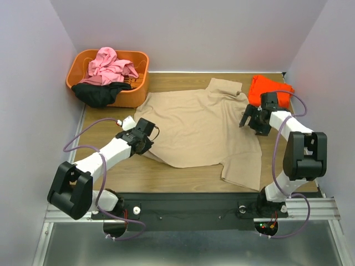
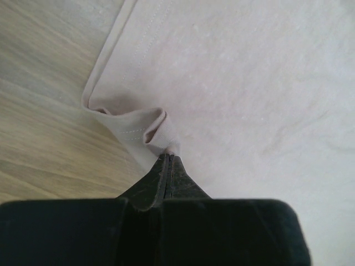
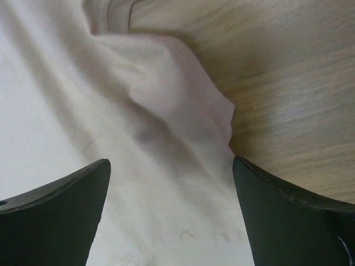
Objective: Fold and stack the t-shirts
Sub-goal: Fold the tshirt
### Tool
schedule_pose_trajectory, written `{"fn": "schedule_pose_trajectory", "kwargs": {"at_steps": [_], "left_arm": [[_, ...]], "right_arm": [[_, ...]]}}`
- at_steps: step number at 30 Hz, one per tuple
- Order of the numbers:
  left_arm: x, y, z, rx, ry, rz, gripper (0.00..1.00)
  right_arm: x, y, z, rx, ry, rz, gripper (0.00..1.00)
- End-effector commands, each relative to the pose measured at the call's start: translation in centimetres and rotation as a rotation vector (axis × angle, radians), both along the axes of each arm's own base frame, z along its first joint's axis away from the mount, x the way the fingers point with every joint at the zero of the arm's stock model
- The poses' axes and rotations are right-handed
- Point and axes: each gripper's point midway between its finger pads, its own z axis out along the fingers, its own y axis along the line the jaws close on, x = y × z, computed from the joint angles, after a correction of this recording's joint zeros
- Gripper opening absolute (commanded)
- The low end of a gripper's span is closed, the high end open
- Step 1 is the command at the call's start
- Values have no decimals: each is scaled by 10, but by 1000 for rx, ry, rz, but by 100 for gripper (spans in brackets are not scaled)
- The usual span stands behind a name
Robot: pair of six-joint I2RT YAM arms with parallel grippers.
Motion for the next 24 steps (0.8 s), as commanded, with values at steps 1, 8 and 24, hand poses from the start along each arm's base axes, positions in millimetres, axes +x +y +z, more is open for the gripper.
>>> {"fn": "schedule_pose_trajectory", "kwargs": {"at_steps": [1,8,24], "left_arm": [[24,1,20,-8,-81,-14,0],[29,7,20,-28,-95,-10,0],[20,19,1,-10,-57,5,0]], "right_arm": [[28,-21,12,-109,-62,-44,96],[47,-36,1,-166,-52,-110,81],[89,-43,-25,-202,-17,-93,8]]}}
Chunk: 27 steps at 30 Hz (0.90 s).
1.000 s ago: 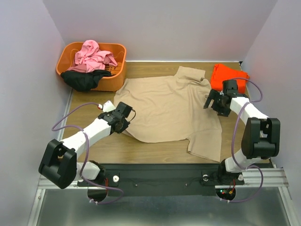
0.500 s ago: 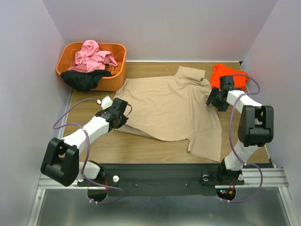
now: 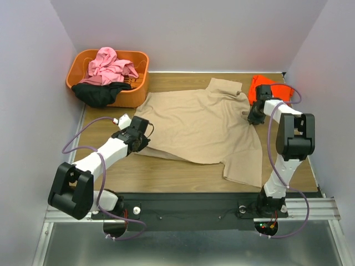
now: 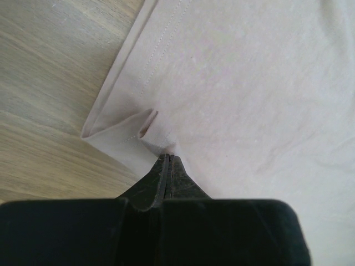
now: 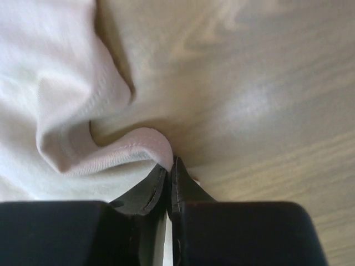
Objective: Fold and stack the t-shirts
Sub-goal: Fold the tshirt
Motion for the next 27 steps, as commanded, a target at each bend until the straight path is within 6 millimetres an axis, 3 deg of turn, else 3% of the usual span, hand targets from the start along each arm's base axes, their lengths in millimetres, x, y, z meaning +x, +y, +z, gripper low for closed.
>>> {"fn": "schedule_pose_trajectory", "kwargs": {"at_steps": [1,2,8,9,11,14,17,18,21,22,23,24,27], "left_arm": [[0,8,-1,27,-8,5,0],[-2,11,-1,36,-4,12,0],[6,32,6,74,-42,72,0],[10,36,6,75,-47,81,0],[17,35,4,75,-53,62,0],[28,35,1,92,-45,41,0],[37,34,1,107,-35,24,0],[40,33,2,107,-37,19,0],[48,30,7,106,-50,-2,0],[52,28,11,103,-60,-9,0],[54,26,11,96,-62,-17,0],[56,24,13,92,-67,-24,0],[62,18,17,82,-80,-57,0]], "right_arm": [[35,-5,5,-26,-67,-3,8],[48,-5,13,-23,-97,-4,7],[80,-1,8,1,-121,10,5],[90,0,16,7,-147,16,5],[98,4,12,28,-152,31,5],[115,11,27,58,-201,65,8],[122,14,53,71,-254,79,22],[121,14,60,69,-266,80,44],[106,13,87,48,-300,88,72],[98,12,115,40,-348,83,74],[79,11,102,40,-308,73,76],[69,12,108,40,-312,67,79],[14,14,99,55,-235,32,82]]}}
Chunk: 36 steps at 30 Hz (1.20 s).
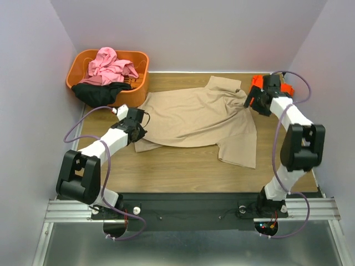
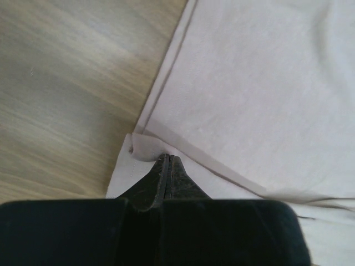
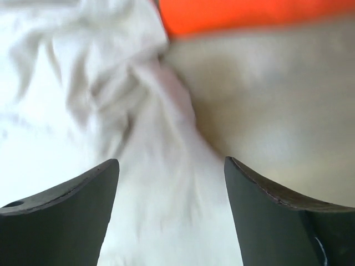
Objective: Fold and stack the t-shirts
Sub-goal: Fold the tshirt
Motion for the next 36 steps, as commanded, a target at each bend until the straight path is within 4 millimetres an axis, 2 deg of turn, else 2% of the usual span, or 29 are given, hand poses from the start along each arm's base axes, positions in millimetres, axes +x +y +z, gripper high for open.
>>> {"fn": "schedule_pose_trajectory", "kwargs": {"at_steps": [1,2,3,5,6,10,12,16,24,30,36], "left_arm": [[24,-9,25,-13,-81,-50,0],[27,-11,27,-14,-90,-65,0],[28,-12,28,-15,-96,-72,0],[32,-15,28,-13,-103,-91,0],[33,-15,27,-12,-102,-94,0],[38,-19,24,-12,-96,-121,0],[39,-22,24,-21,-98,-133,0],[43,-26,25,-27,-107,-152,0],[44,-31,15,-27,-78,-192,0],[45,-34,9,-29,-62,-209,0],[43,-35,5,-33,-52,-216,0]], "right_arm": [[-55,3,20,11,18,-37,82],[-70,4,25,25,18,-55,82],[-97,7,1,40,97,-65,83],[-121,16,-6,96,124,-87,82],[-140,20,-21,119,176,-95,83],[-178,29,-46,171,277,-146,82],[-190,30,-52,178,315,-164,82],[-206,24,-57,146,365,-198,82],[-243,20,-70,116,451,-234,81],[-247,22,-66,130,444,-243,81],[-255,32,-75,179,498,-227,78]]}}
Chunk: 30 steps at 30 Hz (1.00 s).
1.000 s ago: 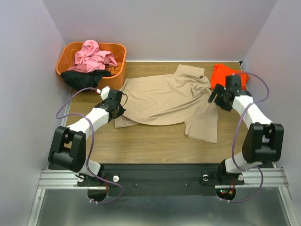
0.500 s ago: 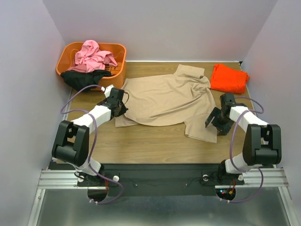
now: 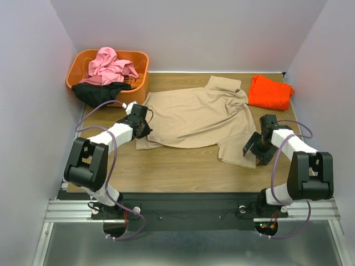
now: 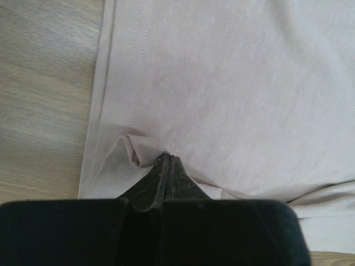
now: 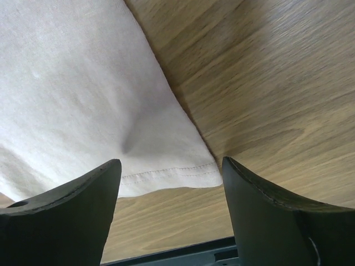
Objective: Fold and stack the t-shirts
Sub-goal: Fold the tshirt
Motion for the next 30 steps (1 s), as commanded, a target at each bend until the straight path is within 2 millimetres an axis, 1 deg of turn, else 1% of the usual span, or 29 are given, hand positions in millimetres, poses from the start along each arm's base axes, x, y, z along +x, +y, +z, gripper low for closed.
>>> {"fn": "schedule_pose_trajectory", "kwargs": {"at_steps": [1,2,5,6,8,9,12,13,15,17,18,20,21,22,24,26,27,28,30], "left_arm": [[13,-3,16,-11,-53,-14,0],[13,-3,16,-11,-56,-15,0],[10,-2,15,-12,-53,-16,0],[10,-2,16,-13,-54,-15,0],[8,-1,14,-9,-52,-15,0],[8,0,16,-10,-58,-11,0],[5,1,15,-7,-56,-10,0],[4,1,15,-8,-54,-9,0],[4,2,16,-10,-61,-4,0],[2,3,18,-10,-62,-6,0],[1,3,18,-10,-64,-5,0],[1,3,19,-8,-65,-9,0],[0,4,19,-4,-65,-12,0],[0,4,20,-1,-64,-14,0],[-1,5,23,5,-69,-22,0],[-3,7,29,14,-76,-28,0],[-5,8,31,18,-78,-31,0],[-9,10,34,25,-77,-31,0],[-12,13,39,35,-79,-33,0]], "right_arm": [[-8,8,-6,41,38,-11,78],[-12,9,-10,47,52,-12,76],[-13,9,-14,48,59,-16,71],[-14,15,-16,77,63,-14,70],[-16,15,-20,82,78,-12,69],[-18,17,-24,91,93,-10,66],[-21,19,-29,100,117,-10,59],[-20,18,-29,99,113,-12,54],[-17,17,-26,89,99,-17,49],[-13,16,-21,85,72,-18,41],[-12,15,-19,82,63,-16,33],[-8,16,-16,82,48,-14,24],[-7,15,-14,82,40,-14,14],[-5,15,-12,80,31,-12,9],[5,13,1,69,-19,-13,1],[9,12,14,65,-47,-5,0],[16,12,26,62,-77,3,0],[15,12,34,61,-80,8,0],[17,13,48,67,-96,18,0]]}}
